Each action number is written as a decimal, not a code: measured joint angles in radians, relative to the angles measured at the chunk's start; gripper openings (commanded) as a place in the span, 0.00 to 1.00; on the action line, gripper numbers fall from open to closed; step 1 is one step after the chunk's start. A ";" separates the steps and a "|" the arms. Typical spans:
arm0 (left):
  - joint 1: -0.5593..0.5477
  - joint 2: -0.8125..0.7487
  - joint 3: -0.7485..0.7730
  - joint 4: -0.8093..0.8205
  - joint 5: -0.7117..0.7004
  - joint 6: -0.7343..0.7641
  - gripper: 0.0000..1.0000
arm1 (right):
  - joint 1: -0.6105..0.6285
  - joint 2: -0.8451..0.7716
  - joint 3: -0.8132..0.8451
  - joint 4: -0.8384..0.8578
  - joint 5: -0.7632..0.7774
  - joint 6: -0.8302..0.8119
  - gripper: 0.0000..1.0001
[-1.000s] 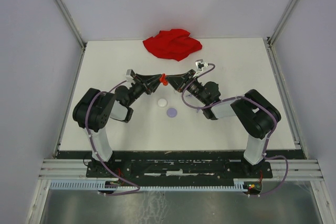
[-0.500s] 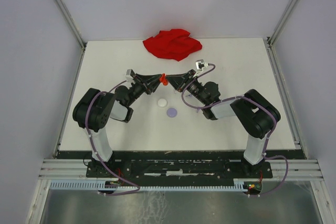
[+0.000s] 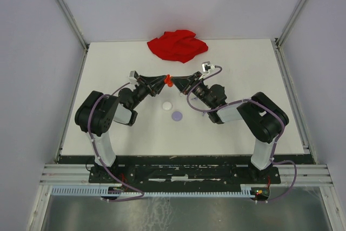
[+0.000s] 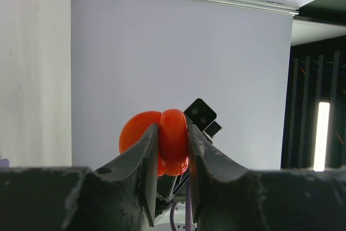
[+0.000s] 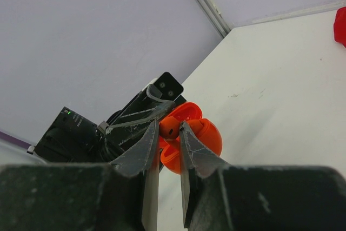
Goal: Insert the wireless bluetooth earbuds into the charging case
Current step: Place the earbud in the charging case.
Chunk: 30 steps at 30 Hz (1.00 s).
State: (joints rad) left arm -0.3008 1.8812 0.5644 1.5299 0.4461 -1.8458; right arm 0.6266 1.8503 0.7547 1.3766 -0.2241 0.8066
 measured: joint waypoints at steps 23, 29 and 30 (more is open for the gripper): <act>0.000 0.000 0.021 -0.001 -0.015 0.000 0.03 | 0.002 0.001 0.000 0.011 0.029 0.007 0.43; 0.000 0.000 0.023 0.000 -0.026 0.000 0.03 | 0.004 0.001 -0.017 0.013 0.042 -0.002 0.50; 0.000 0.000 0.023 0.000 -0.026 0.000 0.03 | 0.005 -0.002 -0.024 0.012 0.043 -0.007 0.51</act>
State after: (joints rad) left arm -0.3008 1.8812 0.5873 1.5299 0.4206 -1.8458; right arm 0.6319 1.8488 0.7307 1.3888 -0.1810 0.7998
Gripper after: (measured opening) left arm 0.323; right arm 0.474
